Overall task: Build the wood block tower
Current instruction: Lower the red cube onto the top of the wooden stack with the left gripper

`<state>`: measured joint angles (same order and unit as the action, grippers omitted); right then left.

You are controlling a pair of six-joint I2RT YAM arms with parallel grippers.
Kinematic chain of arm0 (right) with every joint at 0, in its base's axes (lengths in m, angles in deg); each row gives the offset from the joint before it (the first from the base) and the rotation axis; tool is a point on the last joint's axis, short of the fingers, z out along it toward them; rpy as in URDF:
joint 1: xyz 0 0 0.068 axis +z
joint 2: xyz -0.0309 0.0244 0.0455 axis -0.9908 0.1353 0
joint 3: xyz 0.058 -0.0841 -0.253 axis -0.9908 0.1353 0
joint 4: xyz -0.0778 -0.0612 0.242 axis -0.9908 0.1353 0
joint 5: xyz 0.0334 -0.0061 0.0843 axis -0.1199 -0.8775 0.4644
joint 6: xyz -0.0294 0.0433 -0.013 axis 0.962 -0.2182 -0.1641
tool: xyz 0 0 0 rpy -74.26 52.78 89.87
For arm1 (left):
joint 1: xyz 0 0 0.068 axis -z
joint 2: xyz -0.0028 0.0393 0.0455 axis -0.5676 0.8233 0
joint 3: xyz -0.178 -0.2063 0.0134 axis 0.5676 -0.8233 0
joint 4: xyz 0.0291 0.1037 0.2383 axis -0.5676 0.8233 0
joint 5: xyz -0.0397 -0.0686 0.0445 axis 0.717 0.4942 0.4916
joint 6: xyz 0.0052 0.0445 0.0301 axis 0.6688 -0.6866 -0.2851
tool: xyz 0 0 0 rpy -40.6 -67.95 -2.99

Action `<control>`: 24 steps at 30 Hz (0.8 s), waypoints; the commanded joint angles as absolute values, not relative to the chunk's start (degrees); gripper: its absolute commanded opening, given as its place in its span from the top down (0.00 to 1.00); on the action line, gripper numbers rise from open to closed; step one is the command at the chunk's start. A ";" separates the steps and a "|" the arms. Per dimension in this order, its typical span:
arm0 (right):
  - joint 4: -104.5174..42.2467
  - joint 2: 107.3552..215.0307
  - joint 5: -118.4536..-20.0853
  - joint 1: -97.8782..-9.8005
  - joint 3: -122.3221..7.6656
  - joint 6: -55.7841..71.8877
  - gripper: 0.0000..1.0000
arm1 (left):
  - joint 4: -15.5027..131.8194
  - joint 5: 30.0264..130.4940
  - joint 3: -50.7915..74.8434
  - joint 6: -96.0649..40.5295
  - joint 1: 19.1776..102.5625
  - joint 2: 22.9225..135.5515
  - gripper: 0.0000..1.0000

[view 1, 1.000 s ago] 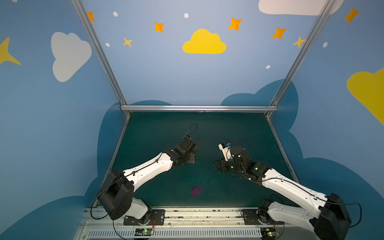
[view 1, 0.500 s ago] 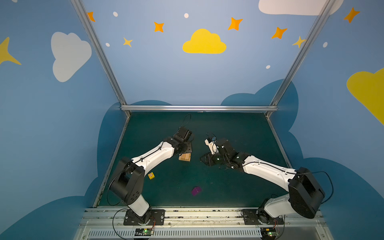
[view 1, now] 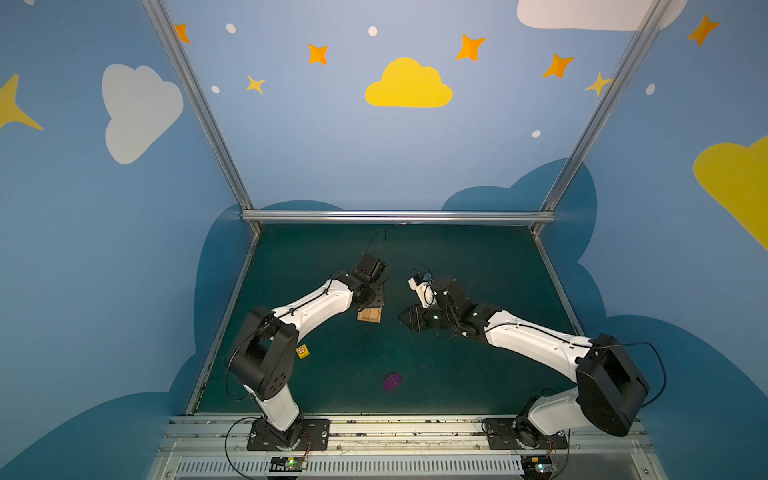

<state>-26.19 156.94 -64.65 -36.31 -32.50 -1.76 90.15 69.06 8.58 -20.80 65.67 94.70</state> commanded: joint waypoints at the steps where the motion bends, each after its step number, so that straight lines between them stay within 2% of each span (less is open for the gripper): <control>1: -25.81 157.72 -62.42 -36.12 -34.95 -2.11 0.56 | 92.14 69.60 10.69 -22.65 65.17 96.49 0.95; 24: -25.38 159.19 -60.51 -35.93 -36.19 -2.66 0.56 | 93.49 71.90 11.39 -24.92 63.79 98.47 0.92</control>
<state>-25.97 158.69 -61.21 -36.29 -34.27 -2.70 92.11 70.73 9.63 -24.01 64.10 97.12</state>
